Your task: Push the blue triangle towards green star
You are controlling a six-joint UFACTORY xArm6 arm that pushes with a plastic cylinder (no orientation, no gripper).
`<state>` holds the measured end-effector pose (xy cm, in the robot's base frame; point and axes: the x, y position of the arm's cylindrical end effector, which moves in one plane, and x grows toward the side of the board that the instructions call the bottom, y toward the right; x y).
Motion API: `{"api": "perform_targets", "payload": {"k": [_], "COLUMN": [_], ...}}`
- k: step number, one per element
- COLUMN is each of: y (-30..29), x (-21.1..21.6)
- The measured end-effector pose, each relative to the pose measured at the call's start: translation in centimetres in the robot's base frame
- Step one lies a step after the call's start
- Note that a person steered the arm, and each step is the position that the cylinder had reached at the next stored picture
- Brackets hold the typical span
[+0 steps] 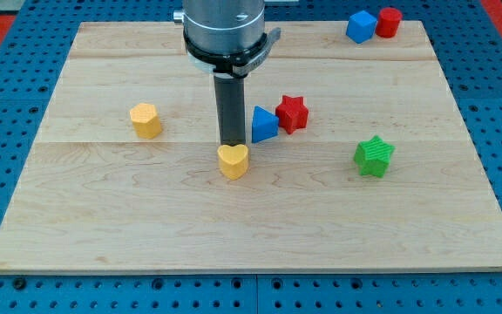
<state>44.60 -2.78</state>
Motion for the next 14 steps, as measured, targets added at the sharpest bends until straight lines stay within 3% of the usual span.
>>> {"api": "perform_targets", "payload": {"k": [6,7,8,9,11,12,14], "y": [3.1,-2.4,-4.2,-1.1,10.0,11.1,3.3], "x": [-9.2,-8.2,-5.8,-3.4,-3.3,-3.3,1.5]}}
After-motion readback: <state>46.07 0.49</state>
